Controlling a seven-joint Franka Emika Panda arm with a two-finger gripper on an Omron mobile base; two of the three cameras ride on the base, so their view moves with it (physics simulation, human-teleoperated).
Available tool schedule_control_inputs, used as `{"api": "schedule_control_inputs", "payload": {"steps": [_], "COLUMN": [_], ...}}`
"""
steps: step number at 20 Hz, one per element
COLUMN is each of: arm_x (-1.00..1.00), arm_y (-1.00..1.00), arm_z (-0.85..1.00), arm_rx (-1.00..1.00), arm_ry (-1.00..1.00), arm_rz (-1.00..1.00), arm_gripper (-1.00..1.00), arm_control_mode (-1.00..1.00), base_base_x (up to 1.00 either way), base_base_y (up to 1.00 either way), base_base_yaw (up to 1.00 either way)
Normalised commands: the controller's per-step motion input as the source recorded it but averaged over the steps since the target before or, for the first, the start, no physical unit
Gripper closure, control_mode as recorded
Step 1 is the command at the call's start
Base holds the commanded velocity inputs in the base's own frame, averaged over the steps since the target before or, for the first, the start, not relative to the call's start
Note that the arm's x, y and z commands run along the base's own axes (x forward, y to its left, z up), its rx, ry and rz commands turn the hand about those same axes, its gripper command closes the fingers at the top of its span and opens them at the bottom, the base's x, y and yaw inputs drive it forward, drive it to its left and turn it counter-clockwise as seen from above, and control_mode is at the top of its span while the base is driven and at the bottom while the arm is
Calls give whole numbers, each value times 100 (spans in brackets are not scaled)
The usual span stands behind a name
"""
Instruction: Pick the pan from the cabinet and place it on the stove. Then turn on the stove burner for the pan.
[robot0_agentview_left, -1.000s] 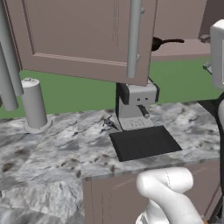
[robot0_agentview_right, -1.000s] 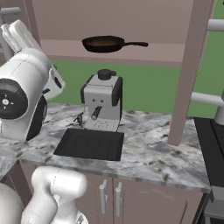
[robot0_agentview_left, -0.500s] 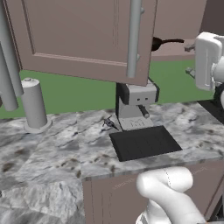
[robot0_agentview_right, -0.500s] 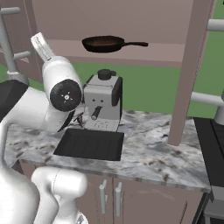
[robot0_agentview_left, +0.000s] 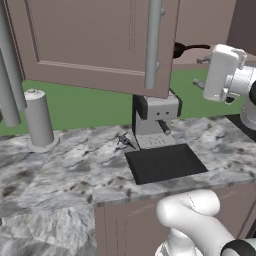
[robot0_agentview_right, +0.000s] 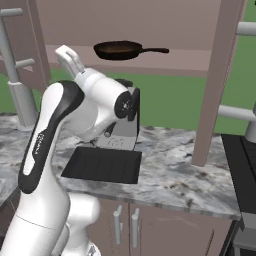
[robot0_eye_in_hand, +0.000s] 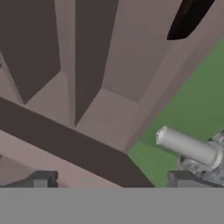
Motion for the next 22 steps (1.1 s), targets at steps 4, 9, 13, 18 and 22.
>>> {"api": "schedule_control_inputs", "payload": {"steps": [4, 9, 13, 18, 22], "arm_x": [41, 32, 19, 0, -48], "arm_y": [41, 46, 45, 44, 54], "arm_z": [-1, 0, 0, 0, 0], "arm_rx": [0, 0, 0, -1, -6], "arm_ry": [0, 3, 2, 0, -1], "arm_rz": [24, 22, 19, 19, 18], "arm_gripper": [-100, -100, -100, -100, -100], "arm_control_mode": [-100, -100, -100, -100, -100], "base_base_x": [0, 0, 0, 0, 0], "base_base_y": [0, 0, 0, 0, 0], "base_base_yaw": [0, 0, 0, 0, 0]}}
